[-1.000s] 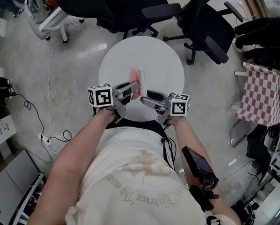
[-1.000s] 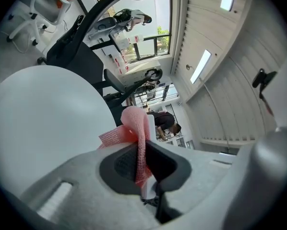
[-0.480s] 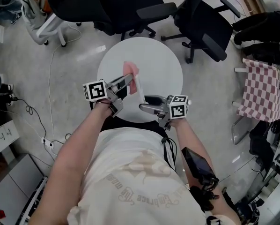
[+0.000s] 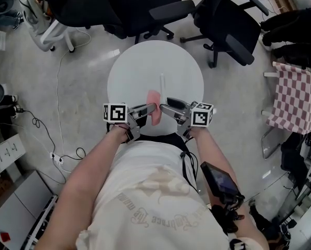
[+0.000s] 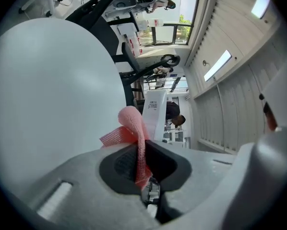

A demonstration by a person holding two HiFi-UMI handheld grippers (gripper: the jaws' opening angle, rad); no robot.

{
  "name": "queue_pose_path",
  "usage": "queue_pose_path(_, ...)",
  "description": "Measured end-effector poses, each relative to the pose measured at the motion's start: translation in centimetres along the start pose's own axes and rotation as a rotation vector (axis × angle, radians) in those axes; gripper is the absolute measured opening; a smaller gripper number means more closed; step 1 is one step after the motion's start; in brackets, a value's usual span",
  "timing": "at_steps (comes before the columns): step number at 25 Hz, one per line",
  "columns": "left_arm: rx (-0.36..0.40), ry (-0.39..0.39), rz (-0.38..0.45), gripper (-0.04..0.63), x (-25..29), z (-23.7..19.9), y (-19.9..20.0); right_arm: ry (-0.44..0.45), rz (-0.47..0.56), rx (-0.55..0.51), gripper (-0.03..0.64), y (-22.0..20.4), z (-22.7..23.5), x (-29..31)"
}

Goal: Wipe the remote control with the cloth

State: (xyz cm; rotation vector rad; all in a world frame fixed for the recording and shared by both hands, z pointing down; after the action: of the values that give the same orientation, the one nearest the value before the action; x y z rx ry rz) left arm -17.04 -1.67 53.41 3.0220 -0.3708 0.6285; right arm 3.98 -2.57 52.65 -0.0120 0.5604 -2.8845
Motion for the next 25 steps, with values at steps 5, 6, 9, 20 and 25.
queue_pose_path(5,-0.008,0.103,0.024,0.028,-1.5,-1.3,-1.3,-0.224,-0.088,0.014,0.253,-0.4,3.2,-1.5)
queue_pose_path(6,-0.009,0.117,0.033,0.028,-1.7,-1.3,-1.4,-0.278,-0.129,0.010,0.253,-0.5,4.0,-1.8)
queue_pose_path(9,-0.011,0.146,0.071,0.028,-2.7,-1.1,-1.6,-0.428,-0.302,-0.055,0.253,-0.5,5.7,-1.8)
queue_pose_path(20,-0.042,0.223,0.257,0.028,-5.6,-0.3,-3.6,-0.727,-0.781,-0.467,0.255,-0.4,7.1,1.6)
queue_pose_path(25,-0.021,0.267,0.301,0.028,-6.8,-0.3,-4.7,-0.763,-0.872,-0.611,0.261,-1.1,7.0,2.1)
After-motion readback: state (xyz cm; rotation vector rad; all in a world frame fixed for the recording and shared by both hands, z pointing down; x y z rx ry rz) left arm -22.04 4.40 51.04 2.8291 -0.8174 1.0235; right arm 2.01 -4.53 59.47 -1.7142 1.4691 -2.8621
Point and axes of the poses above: the fingertips, and each gripper's own axes: x forward along the fingers, z to its right, y out of its top, the point moved 10 cm from there along -x, backward along the fingers, and after that the axes turned 13 degrees about y, right-handed, at the moved point
